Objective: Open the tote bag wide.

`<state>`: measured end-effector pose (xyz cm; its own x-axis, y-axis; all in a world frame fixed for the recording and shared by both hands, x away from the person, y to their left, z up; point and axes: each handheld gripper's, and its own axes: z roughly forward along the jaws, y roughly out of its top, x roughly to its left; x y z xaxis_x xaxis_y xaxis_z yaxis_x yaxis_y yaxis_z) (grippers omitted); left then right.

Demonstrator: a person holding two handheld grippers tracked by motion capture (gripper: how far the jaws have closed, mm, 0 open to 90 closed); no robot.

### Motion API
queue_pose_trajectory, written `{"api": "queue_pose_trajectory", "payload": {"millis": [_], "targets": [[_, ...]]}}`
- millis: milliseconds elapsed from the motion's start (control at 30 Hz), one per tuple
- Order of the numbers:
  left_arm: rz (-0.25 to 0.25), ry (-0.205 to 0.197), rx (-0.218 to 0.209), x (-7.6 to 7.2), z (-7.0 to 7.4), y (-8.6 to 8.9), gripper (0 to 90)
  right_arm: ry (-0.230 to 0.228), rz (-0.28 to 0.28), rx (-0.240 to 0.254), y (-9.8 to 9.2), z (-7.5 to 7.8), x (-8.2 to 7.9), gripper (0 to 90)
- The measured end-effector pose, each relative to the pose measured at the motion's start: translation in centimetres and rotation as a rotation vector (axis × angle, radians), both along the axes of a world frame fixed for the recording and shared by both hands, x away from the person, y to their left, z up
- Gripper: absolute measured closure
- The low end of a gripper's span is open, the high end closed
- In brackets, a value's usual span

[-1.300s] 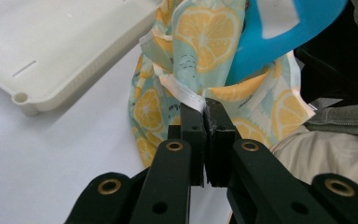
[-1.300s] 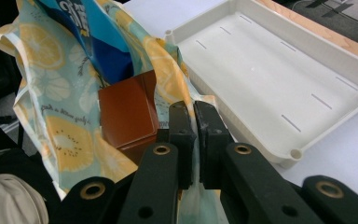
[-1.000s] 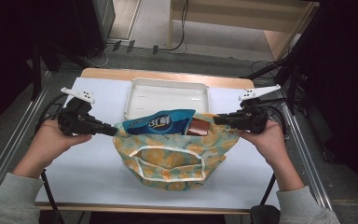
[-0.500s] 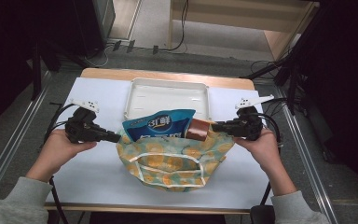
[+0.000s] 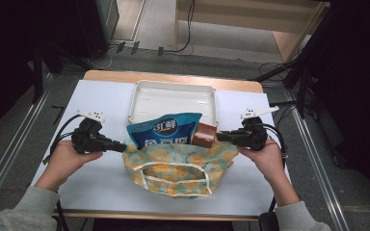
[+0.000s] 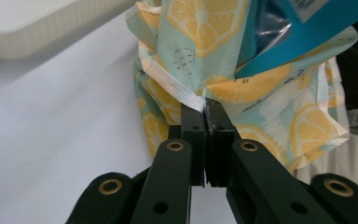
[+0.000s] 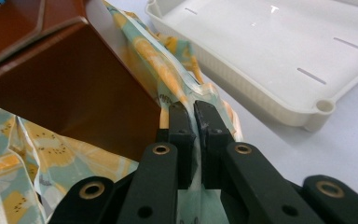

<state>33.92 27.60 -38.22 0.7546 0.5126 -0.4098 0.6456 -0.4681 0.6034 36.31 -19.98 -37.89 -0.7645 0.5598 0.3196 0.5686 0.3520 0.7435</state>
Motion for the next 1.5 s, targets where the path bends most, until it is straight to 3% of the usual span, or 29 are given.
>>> {"api": "queue_pose_trajectory", "payload": {"millis": [100,367,800,1033,1167,1500], "targets": [[0.003,0.011,0.011,0.1,-0.9,-0.1,89.4,0.005,-0.003,-0.003,0.1,-0.7,0.0,86.5],[0.011,0.031,-0.013,0.2,-2.3,0.0,89.5,0.011,-0.012,0.010,0.3,-2.3,-0.2,86.5],[0.010,0.070,-0.014,0.5,-4.2,0.3,89.8,0.039,-0.026,-0.004,0.4,-4.6,-0.1,86.2],[0.004,0.072,0.005,0.6,-4.7,0.2,89.9,0.050,-0.024,-0.006,0.5,-5.2,-0.2,86.3],[0.010,0.079,-0.015,0.7,-4.9,0.5,89.9,0.080,-0.024,-0.023,0.6,-6.0,0.0,86.3],[0.017,0.076,-0.015,0.8,-6.1,0.6,89.5,0.070,-0.028,-0.044,0.8,-7.1,0.5,86.6]]}}
